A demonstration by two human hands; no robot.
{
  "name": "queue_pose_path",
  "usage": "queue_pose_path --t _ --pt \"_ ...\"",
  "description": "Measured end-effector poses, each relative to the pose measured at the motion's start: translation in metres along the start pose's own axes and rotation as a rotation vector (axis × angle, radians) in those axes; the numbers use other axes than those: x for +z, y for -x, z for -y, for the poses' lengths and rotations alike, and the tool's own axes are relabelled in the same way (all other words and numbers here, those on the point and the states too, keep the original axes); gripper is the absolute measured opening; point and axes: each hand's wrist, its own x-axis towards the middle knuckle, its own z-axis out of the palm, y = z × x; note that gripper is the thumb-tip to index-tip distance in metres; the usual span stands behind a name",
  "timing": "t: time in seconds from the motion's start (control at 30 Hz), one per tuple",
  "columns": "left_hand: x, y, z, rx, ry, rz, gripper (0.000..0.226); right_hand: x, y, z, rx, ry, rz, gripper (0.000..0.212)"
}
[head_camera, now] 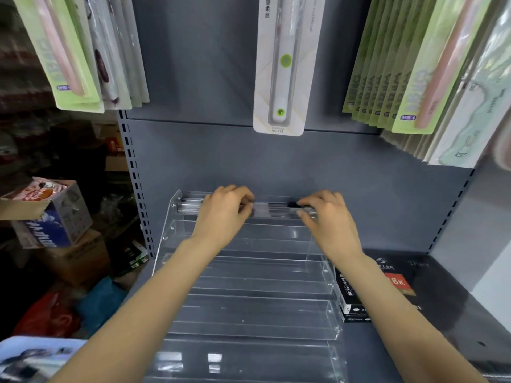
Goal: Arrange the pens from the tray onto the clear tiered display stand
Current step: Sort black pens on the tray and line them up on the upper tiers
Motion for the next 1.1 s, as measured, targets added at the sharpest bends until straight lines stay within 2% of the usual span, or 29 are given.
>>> queue_pose_path --t 0.1,0.27,0.4,0.53,0.73,0.83,1.0,1.1 --pt "-0.015 0.033 0.007 -0.14 0.127 -0.081 0.011 0.011 0.014 0.037 -0.04 -0.221 0.076 0.019" --pt "-0.053 0.11 0.043 -0.249 0.062 -0.087 0.013 0.044 0.053 0.125 -0.084 -0.445 0.26 0.015" --pt "-0.095 0.186 0.1 -0.394 -0.002 -0.049 0.009 0.089 0.1 0.211 -0.14 -0.516 0.404 0.016" --pt "-0.132 0.263 0.169 -0.512 -0.053 0.058 0.009 0.137 0.152 0.285 -0.17 -0.533 0.566 0.019" --pt "-0.175 0.38 0.277 -0.673 -0.068 0.314 0.012 0.223 0.231 0.376 -0.068 -0.445 0.874 0.025" --pt "-0.176 0.422 0.318 -0.652 -0.039 0.405 0.012 0.256 0.26 0.392 0.019 -0.375 0.986 0.033" --pt "-0.17 0.465 0.348 -0.565 -0.071 0.641 0.039 0.291 0.296 0.404 -0.028 -0.256 1.16 0.042" --pt "-0.169 0.477 0.355 -0.49 -0.093 0.698 0.049 0.3 0.306 0.411 -0.058 -0.191 1.129 0.037"
